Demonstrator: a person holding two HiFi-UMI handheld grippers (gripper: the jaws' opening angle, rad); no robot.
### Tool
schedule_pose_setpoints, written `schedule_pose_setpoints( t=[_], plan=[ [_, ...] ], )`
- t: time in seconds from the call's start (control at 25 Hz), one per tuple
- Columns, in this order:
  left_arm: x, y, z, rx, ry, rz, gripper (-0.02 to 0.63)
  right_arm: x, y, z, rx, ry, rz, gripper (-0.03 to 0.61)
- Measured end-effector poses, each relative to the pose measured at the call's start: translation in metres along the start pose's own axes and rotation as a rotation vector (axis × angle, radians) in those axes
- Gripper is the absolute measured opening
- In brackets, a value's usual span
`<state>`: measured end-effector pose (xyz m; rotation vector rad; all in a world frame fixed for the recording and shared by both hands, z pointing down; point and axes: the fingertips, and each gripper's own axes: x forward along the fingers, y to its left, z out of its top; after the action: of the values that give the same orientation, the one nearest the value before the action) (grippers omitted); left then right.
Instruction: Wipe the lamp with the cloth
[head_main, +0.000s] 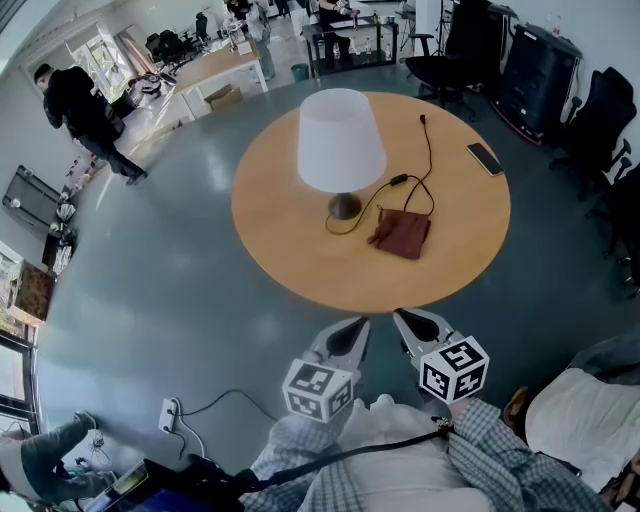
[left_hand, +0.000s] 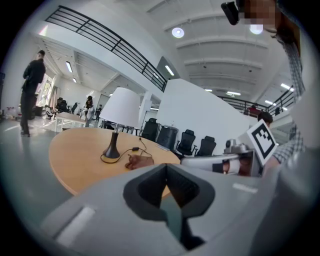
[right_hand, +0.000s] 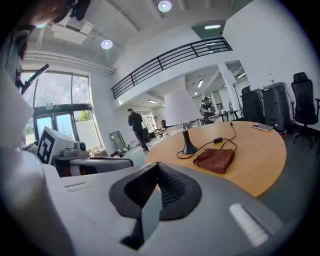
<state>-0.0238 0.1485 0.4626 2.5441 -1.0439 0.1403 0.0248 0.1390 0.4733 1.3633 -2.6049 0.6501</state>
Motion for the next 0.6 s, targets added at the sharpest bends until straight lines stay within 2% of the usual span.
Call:
schedule_pose_setpoints(
  t=[0.36, 0.6],
  plan=[
    [-0.005, 0.002, 0.004, -0.002, -0.002, 0.055, 0.000, -0.016, -0.023, 0.005, 0.029, -0.022, -0.028, 0.003],
    [0.002, 0.009, 0.016, -0.007, -0.049, 0.108, 0.000, -0.030, -0.046, 0.008, 0.037, -0.036, -0.036, 0.003]
  ],
)
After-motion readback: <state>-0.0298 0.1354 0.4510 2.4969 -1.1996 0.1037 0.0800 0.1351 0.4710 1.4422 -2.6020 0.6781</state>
